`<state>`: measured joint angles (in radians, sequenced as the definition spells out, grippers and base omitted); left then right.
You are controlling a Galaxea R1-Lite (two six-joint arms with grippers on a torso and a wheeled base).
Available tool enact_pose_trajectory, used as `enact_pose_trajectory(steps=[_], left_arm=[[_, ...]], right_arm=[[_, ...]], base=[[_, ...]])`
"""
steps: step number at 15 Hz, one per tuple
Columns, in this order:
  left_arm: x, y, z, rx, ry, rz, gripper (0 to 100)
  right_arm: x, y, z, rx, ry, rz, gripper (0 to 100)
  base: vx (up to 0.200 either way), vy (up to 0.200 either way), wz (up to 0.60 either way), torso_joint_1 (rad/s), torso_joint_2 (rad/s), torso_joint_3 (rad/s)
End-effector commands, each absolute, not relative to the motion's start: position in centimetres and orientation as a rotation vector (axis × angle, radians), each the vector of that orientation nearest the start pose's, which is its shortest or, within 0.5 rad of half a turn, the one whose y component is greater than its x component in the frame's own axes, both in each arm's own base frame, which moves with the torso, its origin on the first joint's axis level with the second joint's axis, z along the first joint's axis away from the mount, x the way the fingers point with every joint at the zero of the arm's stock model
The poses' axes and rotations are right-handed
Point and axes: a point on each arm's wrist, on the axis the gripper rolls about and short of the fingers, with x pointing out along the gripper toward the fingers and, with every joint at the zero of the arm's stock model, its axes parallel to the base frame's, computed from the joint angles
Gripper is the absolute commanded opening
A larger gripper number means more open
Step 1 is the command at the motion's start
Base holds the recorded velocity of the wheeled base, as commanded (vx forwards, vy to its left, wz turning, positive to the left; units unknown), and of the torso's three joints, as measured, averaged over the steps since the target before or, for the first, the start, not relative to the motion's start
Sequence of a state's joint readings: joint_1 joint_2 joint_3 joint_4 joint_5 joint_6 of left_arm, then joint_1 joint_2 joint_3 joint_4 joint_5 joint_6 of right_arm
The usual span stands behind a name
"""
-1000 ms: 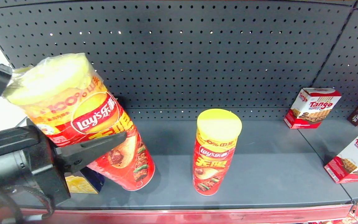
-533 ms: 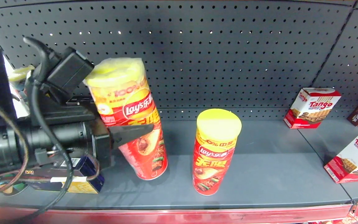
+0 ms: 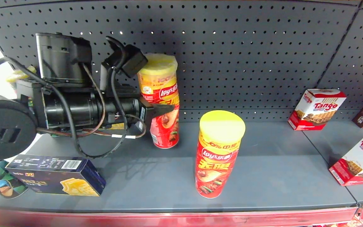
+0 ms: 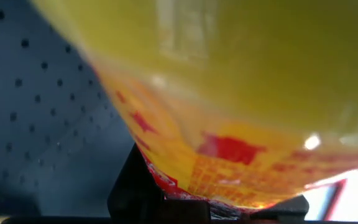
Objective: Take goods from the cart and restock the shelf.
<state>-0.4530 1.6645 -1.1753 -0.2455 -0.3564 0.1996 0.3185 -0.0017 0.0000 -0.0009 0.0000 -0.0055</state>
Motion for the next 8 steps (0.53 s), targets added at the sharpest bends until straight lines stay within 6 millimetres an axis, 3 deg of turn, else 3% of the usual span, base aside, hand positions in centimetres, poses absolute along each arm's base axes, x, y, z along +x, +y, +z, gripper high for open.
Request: enact_pose_trajectory(steps=[1, 8], left_arm=[[30.6, -15.9, 24.9, 0.203, 0.188, -0.834, 0], [33.0, -18.0, 23.8, 0.205, 0.179, -0.86, 0]], right_arm=[[-2.2, -0.7, 7.6, -0.006, -0.002, 0.319, 100], [-2.2, -0.7, 7.5, -0.006, -0.001, 0.319, 100]], base=[[0.0, 0.0, 0.0, 0.0, 0.0, 0.0], [0.0, 0.0, 0.0, 0.0, 0.0, 0.0]])
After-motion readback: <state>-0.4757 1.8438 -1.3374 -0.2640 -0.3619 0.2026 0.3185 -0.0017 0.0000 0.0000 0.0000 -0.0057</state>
